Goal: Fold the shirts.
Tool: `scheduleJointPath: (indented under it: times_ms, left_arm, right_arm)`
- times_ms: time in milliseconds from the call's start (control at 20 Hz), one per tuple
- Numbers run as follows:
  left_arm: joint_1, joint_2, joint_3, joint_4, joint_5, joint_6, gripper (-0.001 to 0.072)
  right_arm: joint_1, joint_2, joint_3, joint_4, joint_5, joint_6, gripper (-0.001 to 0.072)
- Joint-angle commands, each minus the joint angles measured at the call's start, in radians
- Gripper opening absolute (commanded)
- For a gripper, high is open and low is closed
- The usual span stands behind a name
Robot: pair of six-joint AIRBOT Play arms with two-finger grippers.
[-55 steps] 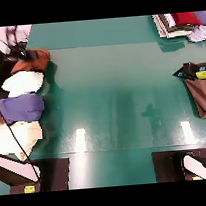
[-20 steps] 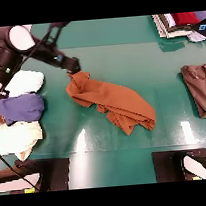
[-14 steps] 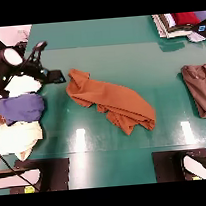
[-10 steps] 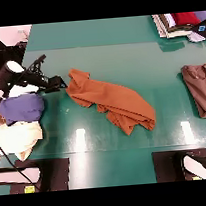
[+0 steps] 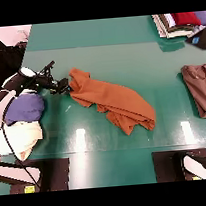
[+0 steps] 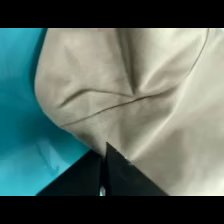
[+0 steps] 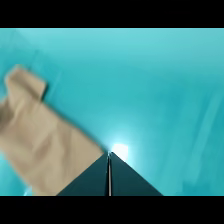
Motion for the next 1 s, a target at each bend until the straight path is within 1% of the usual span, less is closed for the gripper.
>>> scheduleJointPath:
  times_ms: [0,50,100,150,200,250,300,400,450,600,700,750,800,900,950]
  left_arm:
    - [-0.005,0.014,0.06,0.012,-0.002,0.003,0.0025]
    - [-0.005,0.03,0.092,0.028,-0.007,0.004,0.0025]
    - [-0.005,0.047,0.12,0.048,-0.01,0.005,0.0025]
    - [-0.005,0.069,0.147,0.067,-0.014,0.005,0.0025]
    - [-0.005,0.083,0.169,0.077,-0.02,0.005,0.0025]
    - [-0.005,0.093,0.188,0.078,-0.027,0.005,0.0025]
    - [-0.005,0.098,0.203,0.079,-0.034,0.005,0.0025]
    - [-0.005,0.101,0.207,0.08,-0.048,0.005,0.0025]
    - [-0.005,0.101,0.207,0.084,-0.057,0.005,0.0025]
    - [-0.005,0.101,0.207,0.105,-0.084,0.005,0.0026]
    - [-0.005,0.101,0.207,0.111,-0.087,0.005,0.0026]
    - [-0.005,0.101,0.207,0.111,-0.087,0.005,0.0026]
    - [-0.005,0.101,0.207,0.111,-0.088,0.005,0.0026]
    - [-0.005,0.101,0.207,0.111,-0.088,0.005,0.0026]
    - [-0.005,0.101,0.207,0.111,-0.088,0.005,0.0026]
  right_arm:
    - [0.001,0.019,-0.192,-0.002,0.059,0.001,0.0014]
    - [0.001,0.021,-0.283,-0.002,0.058,0.0,0.0015]
    - [0.0,0.019,-0.369,-0.003,0.056,0.0,0.0047]
    - [0.001,0.008,-0.459,-0.001,0.047,0.0,0.0275]
    - [0.001,-0.014,-0.532,0.001,0.041,0.0,0.0485]
    - [0.001,-0.048,-0.596,0.003,0.039,-0.008,0.0518]
    - [0.003,-0.086,-0.641,0.013,0.032,-0.047,0.0518]
    - [0.016,-0.167,-0.7,0.082,-0.003,-0.121,0.0518]
    - [0.025,-0.209,-0.711,0.114,-0.018,-0.155,0.0517]
    - [0.067,-0.309,-0.686,0.113,-0.039,-0.178,0.0512]
    - [0.092,-0.356,-0.644,0.109,-0.039,-0.18,0.0494]
    - [0.099,-0.371,-0.623,0.102,-0.039,-0.18,0.0434]
    - [0.101,-0.382,-0.602,0.103,-0.041,-0.18,0.0357]
    - [0.101,-0.388,-0.566,0.103,-0.053,-0.18,0.0094]
    - [0.101,-0.388,-0.551,0.103,-0.059,-0.18,0.0014]
